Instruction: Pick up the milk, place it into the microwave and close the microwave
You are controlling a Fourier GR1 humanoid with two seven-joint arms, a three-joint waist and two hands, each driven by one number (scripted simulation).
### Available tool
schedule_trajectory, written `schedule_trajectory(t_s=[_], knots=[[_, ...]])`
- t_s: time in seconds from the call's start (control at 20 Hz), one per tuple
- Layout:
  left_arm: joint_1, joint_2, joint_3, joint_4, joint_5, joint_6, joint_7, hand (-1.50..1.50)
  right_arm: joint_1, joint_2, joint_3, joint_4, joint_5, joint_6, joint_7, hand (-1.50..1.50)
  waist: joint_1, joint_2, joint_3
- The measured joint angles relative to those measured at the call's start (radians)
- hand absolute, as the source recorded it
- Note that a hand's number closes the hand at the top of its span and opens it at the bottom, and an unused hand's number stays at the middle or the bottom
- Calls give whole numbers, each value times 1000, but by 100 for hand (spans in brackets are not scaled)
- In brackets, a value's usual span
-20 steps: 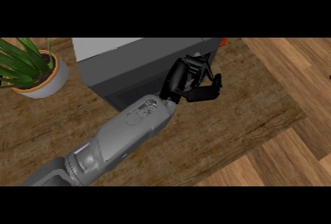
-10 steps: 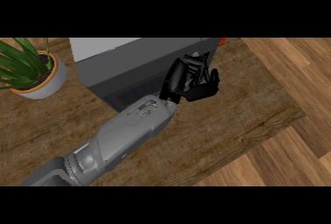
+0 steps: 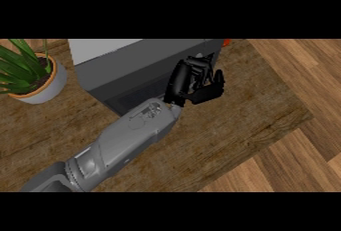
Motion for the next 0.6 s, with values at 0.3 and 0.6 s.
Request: schedule_trajectory(t_s=[0.3,0.6], knots=[[-28,-59,33,38,43,72,21,150,-3,-13,-24,1,-30,-5,11,-150,29,-2,2],[-62,-59,-16,53,71,26,32,150,1,-29,-67,-1,-51,-24,17,-150,59,3,2]])
